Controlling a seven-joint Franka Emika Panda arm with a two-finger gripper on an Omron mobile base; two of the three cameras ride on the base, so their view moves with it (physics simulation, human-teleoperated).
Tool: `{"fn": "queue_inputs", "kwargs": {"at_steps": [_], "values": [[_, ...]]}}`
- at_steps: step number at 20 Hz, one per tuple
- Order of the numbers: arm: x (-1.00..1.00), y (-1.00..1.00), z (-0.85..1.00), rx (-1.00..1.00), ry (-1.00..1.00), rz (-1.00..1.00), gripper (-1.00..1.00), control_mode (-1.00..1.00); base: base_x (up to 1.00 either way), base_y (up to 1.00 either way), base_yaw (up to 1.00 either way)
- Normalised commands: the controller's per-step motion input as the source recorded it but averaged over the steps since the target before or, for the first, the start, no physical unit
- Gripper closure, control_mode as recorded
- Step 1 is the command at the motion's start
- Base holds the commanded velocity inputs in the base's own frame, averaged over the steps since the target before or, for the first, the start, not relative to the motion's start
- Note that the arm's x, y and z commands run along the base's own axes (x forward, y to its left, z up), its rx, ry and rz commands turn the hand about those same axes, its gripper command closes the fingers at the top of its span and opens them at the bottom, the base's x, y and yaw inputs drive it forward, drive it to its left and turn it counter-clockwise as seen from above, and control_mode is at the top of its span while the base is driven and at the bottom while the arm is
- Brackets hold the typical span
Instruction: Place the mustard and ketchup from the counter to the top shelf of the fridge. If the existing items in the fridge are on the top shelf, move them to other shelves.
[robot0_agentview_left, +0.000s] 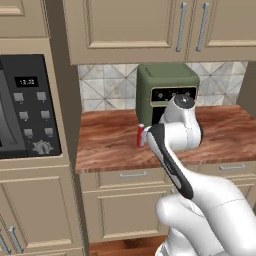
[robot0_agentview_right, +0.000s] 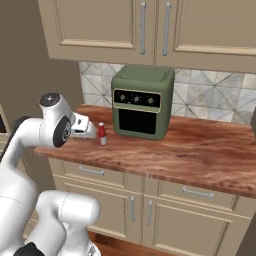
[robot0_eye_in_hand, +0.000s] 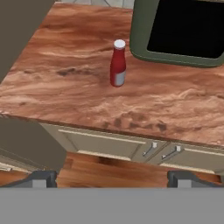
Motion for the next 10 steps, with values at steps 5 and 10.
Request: {"fn": "queue_inputs", "kwargs": {"at_steps": [5, 10], "values": [[0.51, 0.00, -0.44, 0.00, 0.04, 0.00, -1.00, -1.00, 0.00, 0.00, 0.00], [0.52, 0.00, -0.29, 0.00, 0.01, 0.00, -1.00, -1.00, 0.00, 0.00, 0.00]]}}
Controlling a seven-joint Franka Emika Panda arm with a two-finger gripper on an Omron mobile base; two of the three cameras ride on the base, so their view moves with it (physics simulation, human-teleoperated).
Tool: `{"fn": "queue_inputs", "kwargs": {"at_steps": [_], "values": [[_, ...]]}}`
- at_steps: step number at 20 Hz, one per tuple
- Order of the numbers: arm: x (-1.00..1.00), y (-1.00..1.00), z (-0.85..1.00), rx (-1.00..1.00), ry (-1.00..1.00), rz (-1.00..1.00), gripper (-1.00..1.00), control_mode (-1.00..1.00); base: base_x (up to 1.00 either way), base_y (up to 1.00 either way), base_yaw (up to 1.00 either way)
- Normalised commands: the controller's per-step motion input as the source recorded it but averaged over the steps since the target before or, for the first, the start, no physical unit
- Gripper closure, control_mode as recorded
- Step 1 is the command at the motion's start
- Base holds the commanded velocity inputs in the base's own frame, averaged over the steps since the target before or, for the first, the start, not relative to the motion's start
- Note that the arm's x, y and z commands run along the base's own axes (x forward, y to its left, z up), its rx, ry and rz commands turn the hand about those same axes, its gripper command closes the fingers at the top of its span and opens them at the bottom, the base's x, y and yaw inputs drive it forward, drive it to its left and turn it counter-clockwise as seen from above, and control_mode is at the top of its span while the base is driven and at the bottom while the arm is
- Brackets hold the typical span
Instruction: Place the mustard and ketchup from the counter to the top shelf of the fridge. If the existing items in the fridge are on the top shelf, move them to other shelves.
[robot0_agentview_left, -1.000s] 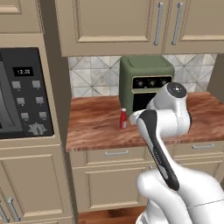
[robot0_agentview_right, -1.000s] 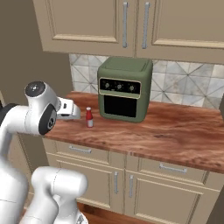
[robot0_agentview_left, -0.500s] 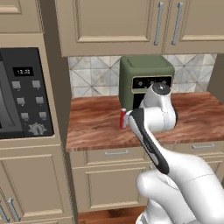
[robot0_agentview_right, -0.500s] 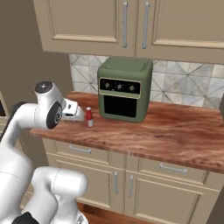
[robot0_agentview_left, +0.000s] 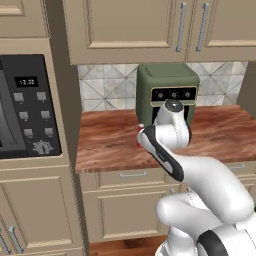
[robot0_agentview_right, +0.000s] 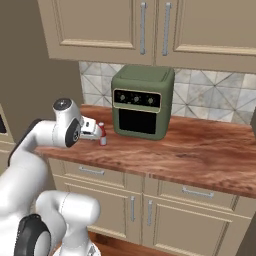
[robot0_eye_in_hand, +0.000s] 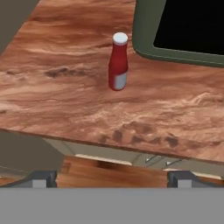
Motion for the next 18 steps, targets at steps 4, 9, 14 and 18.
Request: {"fn": "queue_inputs", "kwargs": {"at_steps": [4, 9, 14, 18], "values": [[0.44, 0.00, -0.17, 0.00, 0.03, -0.01, -1.00, -1.00, 0.00, 0.00, 0.00], [0.41, 0.00, -0.17, 0.00, 0.00, -0.02, -1.00, -1.00, 0.00, 0.00, 0.00], [0.37, 0.00, -0.19, 0.00, 0.00, -0.01, -1.00, -1.00, 0.00, 0.00, 0.00], [0.28, 0.00, -0.31, 0.00, 0.00, 0.00, -1.00, -1.00, 0.00, 0.00, 0.00]]}}
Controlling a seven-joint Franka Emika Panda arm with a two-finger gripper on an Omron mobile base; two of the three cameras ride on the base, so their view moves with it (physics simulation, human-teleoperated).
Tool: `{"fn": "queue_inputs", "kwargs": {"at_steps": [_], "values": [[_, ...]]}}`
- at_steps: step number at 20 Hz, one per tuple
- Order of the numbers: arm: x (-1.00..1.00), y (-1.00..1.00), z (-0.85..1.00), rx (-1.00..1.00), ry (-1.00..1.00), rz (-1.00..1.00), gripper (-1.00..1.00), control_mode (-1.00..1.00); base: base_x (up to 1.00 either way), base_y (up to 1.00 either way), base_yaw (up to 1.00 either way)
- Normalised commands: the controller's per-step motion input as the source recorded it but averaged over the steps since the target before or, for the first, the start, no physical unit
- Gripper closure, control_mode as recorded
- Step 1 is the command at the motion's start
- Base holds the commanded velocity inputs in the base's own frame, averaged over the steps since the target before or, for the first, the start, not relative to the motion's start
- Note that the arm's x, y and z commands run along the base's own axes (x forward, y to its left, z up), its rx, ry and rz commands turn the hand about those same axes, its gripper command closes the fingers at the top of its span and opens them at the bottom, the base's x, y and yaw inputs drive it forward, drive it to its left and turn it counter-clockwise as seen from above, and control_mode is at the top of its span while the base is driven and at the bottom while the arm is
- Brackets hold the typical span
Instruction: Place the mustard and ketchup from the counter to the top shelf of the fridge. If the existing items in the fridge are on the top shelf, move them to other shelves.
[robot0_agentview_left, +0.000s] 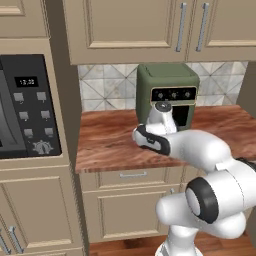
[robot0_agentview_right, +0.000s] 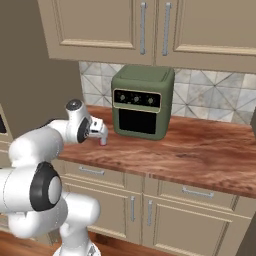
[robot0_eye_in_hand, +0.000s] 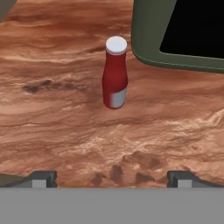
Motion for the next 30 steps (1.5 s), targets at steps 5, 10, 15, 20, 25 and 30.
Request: {"fn": "queue_inputs", "kwargs": {"at_steps": [5, 10, 15, 20, 25, 30], "values": [[0.17, 0.00, -0.24, 0.00, -0.02, 0.00, -1.00, -1.00, 0.00, 0.00, 0.00], [0.16, 0.00, -0.10, 0.00, -0.03, -0.03, -1.00, -1.00, 0.00, 0.00, 0.00], [0.22, 0.00, -0.06, 0.00, -0.03, -0.04, -1.00, -1.00, 0.00, 0.00, 0.00], [0.24, 0.00, -0.01, 0.00, -0.05, -0.04, -1.00, -1.00, 0.00, 0.00, 0.00], [0.27, 0.00, 0.00, 0.00, -0.03, -0.03, -1.00, -1.00, 0.00, 0.00, 0.00], [0.26, 0.00, -0.05, 0.00, -0.05, -0.01, -1.00, -1.00, 0.00, 0.00, 0.00]]}}
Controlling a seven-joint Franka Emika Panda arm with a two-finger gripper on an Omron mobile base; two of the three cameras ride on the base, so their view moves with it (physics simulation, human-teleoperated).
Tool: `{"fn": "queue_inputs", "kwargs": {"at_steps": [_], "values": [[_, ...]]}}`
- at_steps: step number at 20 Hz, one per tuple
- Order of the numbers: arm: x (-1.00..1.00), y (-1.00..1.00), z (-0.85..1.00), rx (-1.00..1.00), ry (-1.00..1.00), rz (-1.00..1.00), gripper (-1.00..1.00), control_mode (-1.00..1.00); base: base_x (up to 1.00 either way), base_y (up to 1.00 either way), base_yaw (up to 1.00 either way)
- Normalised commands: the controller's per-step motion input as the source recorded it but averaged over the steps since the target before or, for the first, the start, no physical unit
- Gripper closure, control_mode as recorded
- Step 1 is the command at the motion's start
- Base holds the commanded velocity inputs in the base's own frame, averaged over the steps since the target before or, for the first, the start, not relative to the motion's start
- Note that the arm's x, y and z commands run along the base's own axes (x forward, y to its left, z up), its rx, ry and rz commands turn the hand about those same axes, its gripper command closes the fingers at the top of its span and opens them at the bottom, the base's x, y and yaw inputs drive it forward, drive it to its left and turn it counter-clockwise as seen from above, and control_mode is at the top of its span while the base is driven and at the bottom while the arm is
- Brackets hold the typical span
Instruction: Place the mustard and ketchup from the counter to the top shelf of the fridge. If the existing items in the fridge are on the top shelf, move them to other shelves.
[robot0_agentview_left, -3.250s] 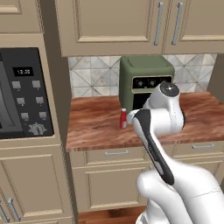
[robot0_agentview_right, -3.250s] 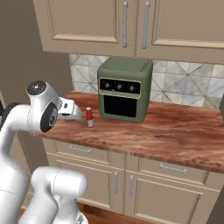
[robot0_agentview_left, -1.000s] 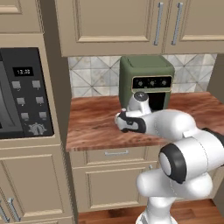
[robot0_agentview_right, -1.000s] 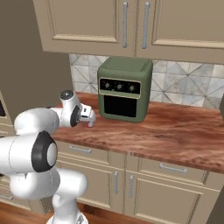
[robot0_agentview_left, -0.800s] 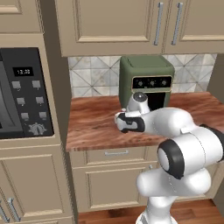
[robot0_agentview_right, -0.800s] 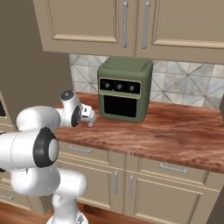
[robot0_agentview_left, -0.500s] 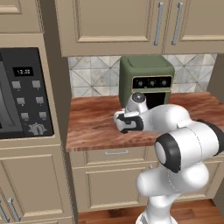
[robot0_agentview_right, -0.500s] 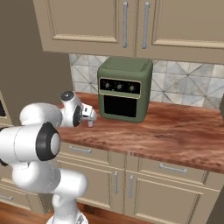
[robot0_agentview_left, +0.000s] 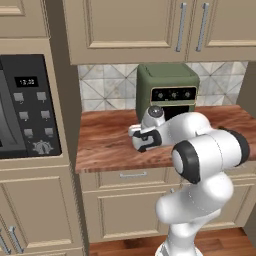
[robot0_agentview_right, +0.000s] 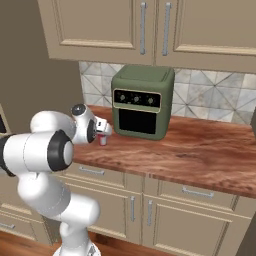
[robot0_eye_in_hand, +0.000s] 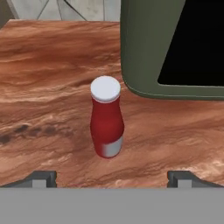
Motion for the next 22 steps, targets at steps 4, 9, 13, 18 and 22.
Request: {"fn": "queue_inputs", "kwargs": {"at_steps": [4, 9, 13, 18, 22], "values": [[0.23, 0.00, -0.08, 0.00, -0.05, 0.00, -1.00, -1.00, 0.00, 0.00, 0.00], [0.11, 0.00, -0.08, 0.00, -0.05, 0.00, -1.00, -1.00, 0.00, 0.00, 0.00], [0.10, 0.00, -0.06, 0.00, -0.05, 0.00, -1.00, -1.00, 0.00, 0.00, 0.00], [0.11, 0.00, -0.01, 0.00, -0.04, 0.00, -1.00, -1.00, 0.00, 0.00, 0.00], [0.09, 0.00, 0.00, 0.00, -0.03, 0.00, -1.00, -1.00, 0.00, 0.00, 0.00]]}}
